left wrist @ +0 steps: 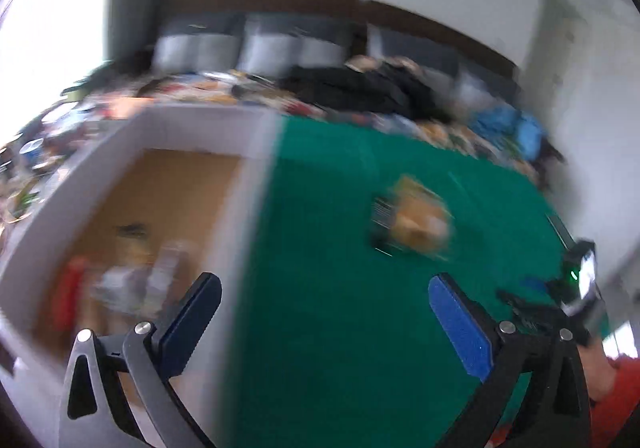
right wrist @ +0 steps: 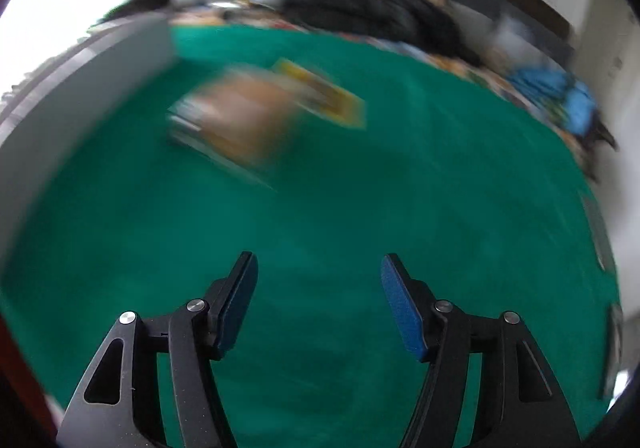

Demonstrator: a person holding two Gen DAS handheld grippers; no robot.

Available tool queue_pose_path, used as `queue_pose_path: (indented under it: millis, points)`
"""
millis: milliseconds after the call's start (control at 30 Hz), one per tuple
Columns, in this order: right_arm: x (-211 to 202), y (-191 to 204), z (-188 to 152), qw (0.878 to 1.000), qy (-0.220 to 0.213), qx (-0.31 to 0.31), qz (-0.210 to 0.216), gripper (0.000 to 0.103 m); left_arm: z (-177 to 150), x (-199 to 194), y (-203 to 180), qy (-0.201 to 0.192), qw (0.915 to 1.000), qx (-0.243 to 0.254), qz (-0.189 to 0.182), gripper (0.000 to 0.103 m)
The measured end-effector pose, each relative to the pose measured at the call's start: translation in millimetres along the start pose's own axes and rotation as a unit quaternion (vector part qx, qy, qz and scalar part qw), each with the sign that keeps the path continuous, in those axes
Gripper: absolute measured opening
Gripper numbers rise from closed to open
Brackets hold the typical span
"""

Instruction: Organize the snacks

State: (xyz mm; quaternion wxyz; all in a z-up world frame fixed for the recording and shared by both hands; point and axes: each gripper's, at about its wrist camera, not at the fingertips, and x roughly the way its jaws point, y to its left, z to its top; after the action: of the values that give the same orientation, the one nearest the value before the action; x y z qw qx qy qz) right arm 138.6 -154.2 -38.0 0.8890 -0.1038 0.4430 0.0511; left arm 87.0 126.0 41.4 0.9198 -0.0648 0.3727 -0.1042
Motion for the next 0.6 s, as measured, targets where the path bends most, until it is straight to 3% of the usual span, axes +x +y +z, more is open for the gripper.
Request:
queue_pose_path:
  millis: [67,200,367,600]
  points:
    - [6,-38,-21,0.999,0.005,0.025,-0.02,0.067,-11,35,-34,0.036,0.999,0.022,-0.016,0.102]
    - [9,-80,-39,0.997,-0.003,0.072,-0.04,0.067,-30,107,-74,0.082,0.9956,0.044,-0.002,0.102]
    - [15,-104,-35,0.994,-0.009,0.107,-0.025,0.067,-31,168,-74,0.1,0.9941,0.023,0.034,0.102]
    - [22,-121,-40,0.994,-0.008,0.106,-0.002,0.075,-23,195,-62,0.102,0.9918,0.034,0.07,0.102]
